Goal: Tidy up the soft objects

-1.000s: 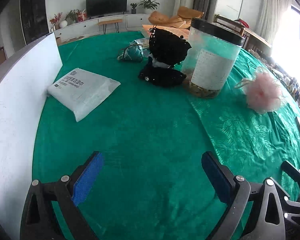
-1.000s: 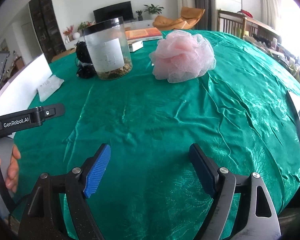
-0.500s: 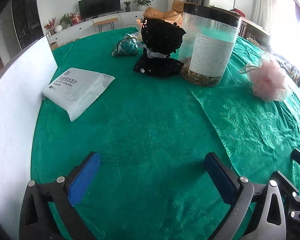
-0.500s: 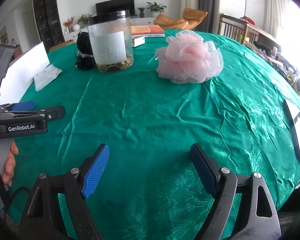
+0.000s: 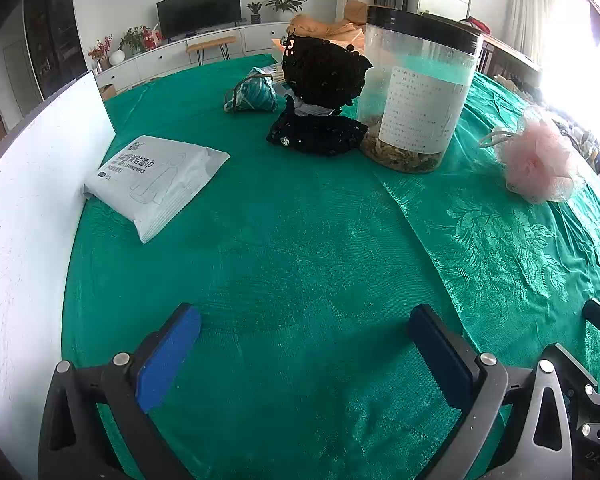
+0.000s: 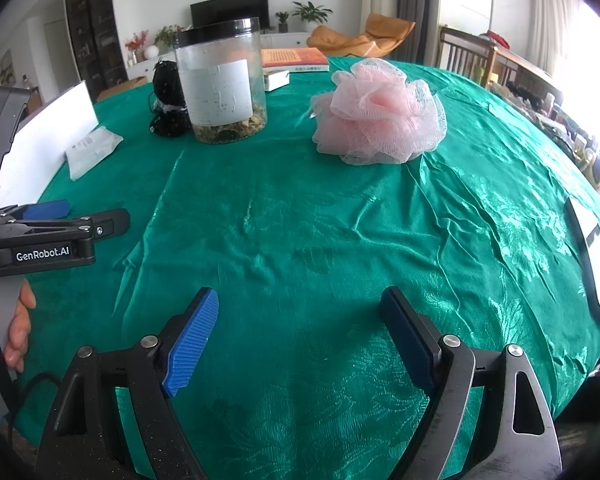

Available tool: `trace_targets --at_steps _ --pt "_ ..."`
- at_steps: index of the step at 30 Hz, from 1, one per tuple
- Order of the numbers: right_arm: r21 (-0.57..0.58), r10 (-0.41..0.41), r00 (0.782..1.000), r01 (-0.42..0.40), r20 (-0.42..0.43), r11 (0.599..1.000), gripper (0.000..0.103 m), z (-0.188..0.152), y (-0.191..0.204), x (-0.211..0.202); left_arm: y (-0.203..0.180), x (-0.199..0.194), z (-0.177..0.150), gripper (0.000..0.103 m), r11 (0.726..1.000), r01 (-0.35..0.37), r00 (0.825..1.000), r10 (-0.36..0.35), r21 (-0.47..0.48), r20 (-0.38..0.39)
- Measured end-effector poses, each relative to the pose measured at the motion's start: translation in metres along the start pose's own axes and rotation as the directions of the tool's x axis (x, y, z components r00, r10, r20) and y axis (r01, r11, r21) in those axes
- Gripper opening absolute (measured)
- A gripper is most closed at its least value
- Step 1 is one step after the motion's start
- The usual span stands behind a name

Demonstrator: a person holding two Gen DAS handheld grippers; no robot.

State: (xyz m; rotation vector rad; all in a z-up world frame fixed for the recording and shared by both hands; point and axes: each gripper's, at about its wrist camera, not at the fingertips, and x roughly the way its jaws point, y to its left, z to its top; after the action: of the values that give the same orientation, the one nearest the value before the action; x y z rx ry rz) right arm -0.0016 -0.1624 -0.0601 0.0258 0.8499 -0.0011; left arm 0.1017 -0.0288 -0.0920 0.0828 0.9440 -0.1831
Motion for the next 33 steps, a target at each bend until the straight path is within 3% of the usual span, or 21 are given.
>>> trace_targets --at_steps 33 --pt "-0.003 -0.002 1.000 0.002 0.000 1.000 0.085 -0.0016 -0.0016 -0.0009 0.0006 -0.0002 -0.0004 0.103 1.000 -0.002 1.000 0.002 -0.002 0.000"
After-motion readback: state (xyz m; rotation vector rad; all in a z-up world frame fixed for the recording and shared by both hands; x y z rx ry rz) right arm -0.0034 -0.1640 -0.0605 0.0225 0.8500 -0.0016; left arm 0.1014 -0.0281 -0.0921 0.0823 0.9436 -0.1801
